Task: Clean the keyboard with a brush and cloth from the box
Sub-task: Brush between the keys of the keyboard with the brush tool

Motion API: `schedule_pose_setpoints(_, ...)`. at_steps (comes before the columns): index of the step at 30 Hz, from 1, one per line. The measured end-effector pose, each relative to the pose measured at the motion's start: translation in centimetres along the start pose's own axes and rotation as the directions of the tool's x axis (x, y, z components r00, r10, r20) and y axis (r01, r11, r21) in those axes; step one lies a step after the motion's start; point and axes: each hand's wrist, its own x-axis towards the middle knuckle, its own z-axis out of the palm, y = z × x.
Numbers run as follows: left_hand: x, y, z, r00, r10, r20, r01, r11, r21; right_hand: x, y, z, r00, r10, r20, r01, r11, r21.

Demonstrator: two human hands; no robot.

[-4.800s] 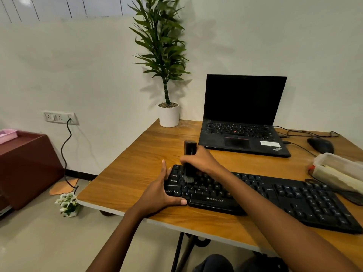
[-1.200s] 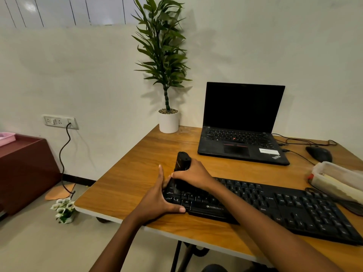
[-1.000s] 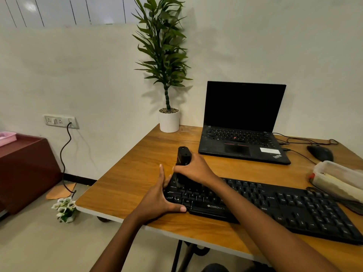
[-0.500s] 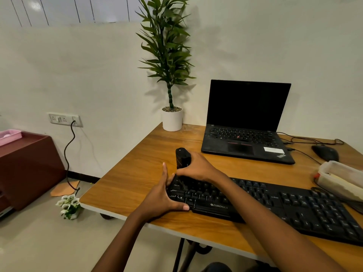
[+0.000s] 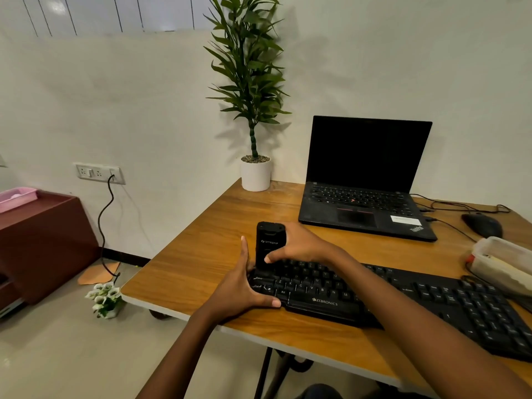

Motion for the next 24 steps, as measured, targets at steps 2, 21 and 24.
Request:
schedule_pose_setpoints(2, 0.0, 0.0, 0.0, 1.0, 0.008, 0.003, -0.008, 1.0, 0.001, 0.0, -0.1, -0.7, 1.0, 0.008, 0.029, -0.006, 0.997, -0.08)
schedule_pose_setpoints(21, 0.1, -0.1, -0.1, 1.0, 0.006, -0.015, -0.006, 1.0, 0.011, -0.3, -0.6, 0.0, 0.997, -0.056, -0.046, 0.049, 0.989, -0.142)
schedule_pose_setpoints(24, 0.2, -0.1, 0.0, 1.0, 0.009, -0.012, -0.008, 1.0, 0.023, -0.7, -0.2, 0.7, 0.999, -0.022, -0.038, 0.021, 0.999, -0.032)
